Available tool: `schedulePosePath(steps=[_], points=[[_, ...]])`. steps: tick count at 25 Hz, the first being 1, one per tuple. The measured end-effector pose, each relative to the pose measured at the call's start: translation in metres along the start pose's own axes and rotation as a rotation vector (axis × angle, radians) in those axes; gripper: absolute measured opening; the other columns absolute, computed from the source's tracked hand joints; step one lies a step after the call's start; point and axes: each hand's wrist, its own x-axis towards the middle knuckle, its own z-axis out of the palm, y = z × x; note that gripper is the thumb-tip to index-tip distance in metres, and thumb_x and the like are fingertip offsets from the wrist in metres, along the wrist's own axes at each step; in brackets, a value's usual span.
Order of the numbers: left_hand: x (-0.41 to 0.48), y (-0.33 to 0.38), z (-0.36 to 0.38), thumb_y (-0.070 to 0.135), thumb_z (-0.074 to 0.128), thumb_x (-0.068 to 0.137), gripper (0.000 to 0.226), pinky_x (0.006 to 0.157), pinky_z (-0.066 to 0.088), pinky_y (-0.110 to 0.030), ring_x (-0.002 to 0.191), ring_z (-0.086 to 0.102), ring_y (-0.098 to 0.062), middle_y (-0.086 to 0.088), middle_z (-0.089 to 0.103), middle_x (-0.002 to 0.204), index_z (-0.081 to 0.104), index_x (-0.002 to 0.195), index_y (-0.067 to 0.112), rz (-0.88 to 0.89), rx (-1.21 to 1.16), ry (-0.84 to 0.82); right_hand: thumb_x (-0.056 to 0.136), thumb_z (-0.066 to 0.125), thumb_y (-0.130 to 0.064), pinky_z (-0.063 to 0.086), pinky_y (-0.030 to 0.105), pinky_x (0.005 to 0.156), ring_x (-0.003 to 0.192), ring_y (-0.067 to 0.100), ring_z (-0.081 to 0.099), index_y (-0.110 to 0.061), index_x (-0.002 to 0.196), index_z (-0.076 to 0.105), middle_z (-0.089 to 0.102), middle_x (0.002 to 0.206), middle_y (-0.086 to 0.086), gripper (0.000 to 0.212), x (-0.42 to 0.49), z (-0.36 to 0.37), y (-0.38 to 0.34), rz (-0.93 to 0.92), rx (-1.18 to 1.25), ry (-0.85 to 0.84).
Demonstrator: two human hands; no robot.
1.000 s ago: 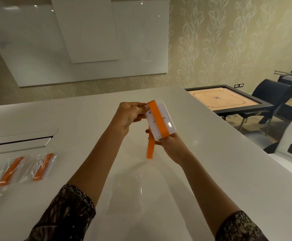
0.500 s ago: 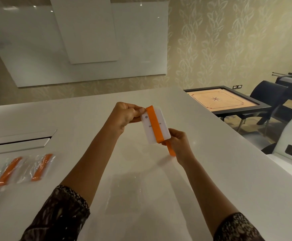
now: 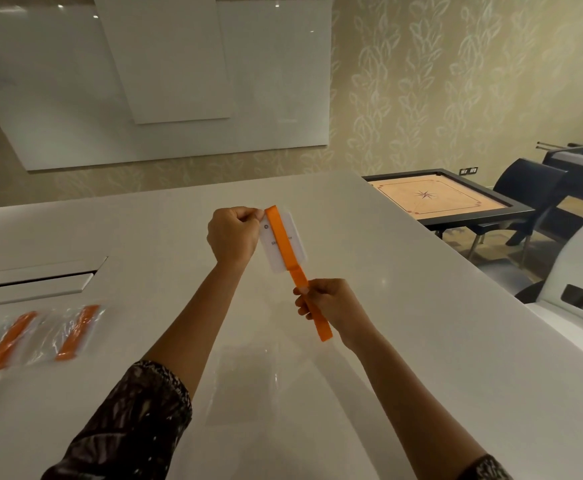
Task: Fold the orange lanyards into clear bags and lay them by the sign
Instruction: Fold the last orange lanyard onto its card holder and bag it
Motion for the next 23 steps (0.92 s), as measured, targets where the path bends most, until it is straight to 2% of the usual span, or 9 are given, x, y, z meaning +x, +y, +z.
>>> schedulePosePath(steps=[3,6,9,12,13,16,18,20,23], points=[[-0.003,-0.007,0.001,0.029,0.063,0.090,0.022,0.069,0.048,-0.026,0.080,0.069,-0.018,-0.005,0.075,0.092,0.075,0.095,0.010,0.068,0.128,0.079,0.094,0.053,-0.006,0.055,0.019,0.059,0.060,0.008,0.068,-0.005,0.105,0.066,0.072,0.074,0.001,0.017,-0.004,0.000,-0.011,0.091,-0.160,-0.100],[-0.010,-0.015,0.000,0.027,0.059,0.093,0.022,0.067,0.044,-0.023,0.079,0.067,-0.017,-0.005,0.074,0.092,0.074,0.094,0.010,0.145,0.220,0.060,0.091,0.057,-0.001,0.058,0.027,0.064,0.064,0.016,0.071,-0.014,0.104,0.061,0.074,0.075,0.006,0.019,-0.006,0.003,-0.029,0.117,-0.110,-0.117],[-0.022,-0.021,0.001,0.026,0.059,0.092,0.020,0.069,0.046,-0.024,0.081,0.067,-0.018,-0.004,0.074,0.092,0.073,0.093,0.012,0.217,0.257,-0.018,0.088,0.058,0.003,0.058,0.036,0.080,0.078,0.022,0.073,-0.003,0.102,0.068,0.075,0.087,0.011,0.018,-0.003,-0.004,-0.046,-0.064,0.062,-0.174],[-0.031,-0.023,-0.003,0.025,0.061,0.090,0.017,0.067,0.047,-0.023,0.077,0.067,-0.017,-0.002,0.074,0.088,0.074,0.091,0.014,0.249,0.239,-0.099,0.086,0.054,0.012,0.054,0.034,0.092,0.105,0.026,0.068,0.000,0.122,0.061,0.070,0.109,0.015,0.038,0.004,-0.019,-0.057,-0.118,0.224,-0.412],[-0.032,-0.023,-0.005,0.024,0.062,0.089,0.017,0.067,0.049,-0.024,0.077,0.067,-0.017,-0.002,0.074,0.087,0.075,0.091,0.013,0.262,0.224,-0.124,0.086,0.053,0.013,0.055,0.033,0.092,0.107,0.026,0.067,-0.001,0.123,0.060,0.070,0.110,0.015,0.040,0.007,-0.022,-0.058,-0.136,0.190,-0.413],[-0.034,-0.023,-0.012,0.026,0.063,0.090,0.020,0.071,0.054,-0.026,0.078,0.067,-0.017,-0.003,0.074,0.091,0.075,0.095,0.011,0.284,0.212,-0.195,0.090,0.059,0.000,0.057,0.028,0.071,0.089,0.024,0.072,-0.001,0.106,0.069,0.073,0.090,0.012,0.019,0.017,-0.017,-0.060,-0.261,-0.097,-0.136],[-0.035,-0.024,-0.015,0.029,0.062,0.090,0.022,0.072,0.053,-0.025,0.077,0.066,-0.015,-0.003,0.074,0.091,0.075,0.095,0.011,0.297,0.214,-0.237,0.091,0.061,-0.012,0.048,0.018,0.062,0.074,0.015,0.071,-0.008,0.098,0.073,0.071,0.078,0.002,0.014,0.023,-0.012,-0.057,-0.419,-0.338,0.054],[-0.037,-0.025,-0.019,0.030,0.062,0.091,0.023,0.072,0.050,-0.023,0.076,0.063,-0.013,-0.004,0.074,0.092,0.075,0.095,0.011,0.307,0.215,-0.272,0.089,0.065,-0.021,0.041,0.016,0.067,0.076,0.009,0.060,-0.016,0.099,0.075,0.064,0.083,-0.004,0.015,0.028,-0.006,-0.054,-0.558,-0.561,0.202],[-0.040,-0.022,-0.024,0.028,0.063,0.090,0.023,0.073,0.049,-0.021,0.080,0.066,-0.016,-0.005,0.074,0.094,0.075,0.098,0.011,0.326,0.202,-0.308,0.090,0.064,-0.022,0.041,0.015,0.075,0.091,0.013,0.060,-0.016,0.099,0.076,0.069,0.098,0.001,0.016,0.031,0.000,-0.049,-0.613,-0.574,0.269]])
